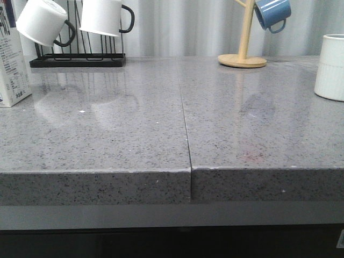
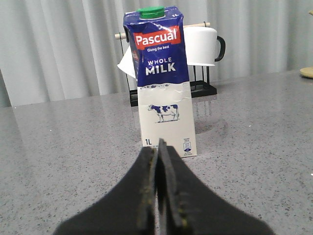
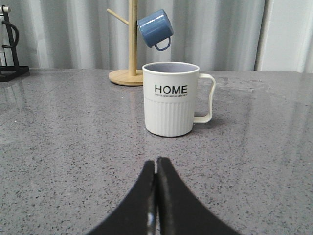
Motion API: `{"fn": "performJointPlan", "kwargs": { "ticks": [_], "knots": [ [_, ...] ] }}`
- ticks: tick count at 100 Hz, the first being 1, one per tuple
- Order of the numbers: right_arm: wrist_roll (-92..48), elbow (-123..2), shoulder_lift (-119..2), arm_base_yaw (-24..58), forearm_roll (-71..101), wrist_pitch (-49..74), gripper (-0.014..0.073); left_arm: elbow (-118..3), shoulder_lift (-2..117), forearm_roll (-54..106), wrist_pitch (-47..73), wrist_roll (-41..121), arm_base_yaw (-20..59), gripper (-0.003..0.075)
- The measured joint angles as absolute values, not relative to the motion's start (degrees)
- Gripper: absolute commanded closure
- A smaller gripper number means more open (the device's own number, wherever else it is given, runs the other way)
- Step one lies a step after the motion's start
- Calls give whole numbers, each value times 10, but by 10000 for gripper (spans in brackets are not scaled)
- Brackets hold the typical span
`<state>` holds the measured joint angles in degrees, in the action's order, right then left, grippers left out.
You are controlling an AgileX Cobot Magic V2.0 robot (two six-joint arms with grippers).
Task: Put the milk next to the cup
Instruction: 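Reach the right gripper toward the white HOME mug's handle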
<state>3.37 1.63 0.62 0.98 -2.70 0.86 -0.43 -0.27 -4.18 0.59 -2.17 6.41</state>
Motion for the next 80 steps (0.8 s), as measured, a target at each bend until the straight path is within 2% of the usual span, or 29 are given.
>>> {"fn": "performJointPlan", "kwargs": {
  "ticks": [50, 80],
  "knots": [
    [34, -18, 2, 10, -27, 32, 713, -4, -3, -42, 6, -22, 64, 741],
    [34, -162, -169, 10, -27, 109, 713, -4, -3, -42, 6, -22, 64, 741]
  ]
}}
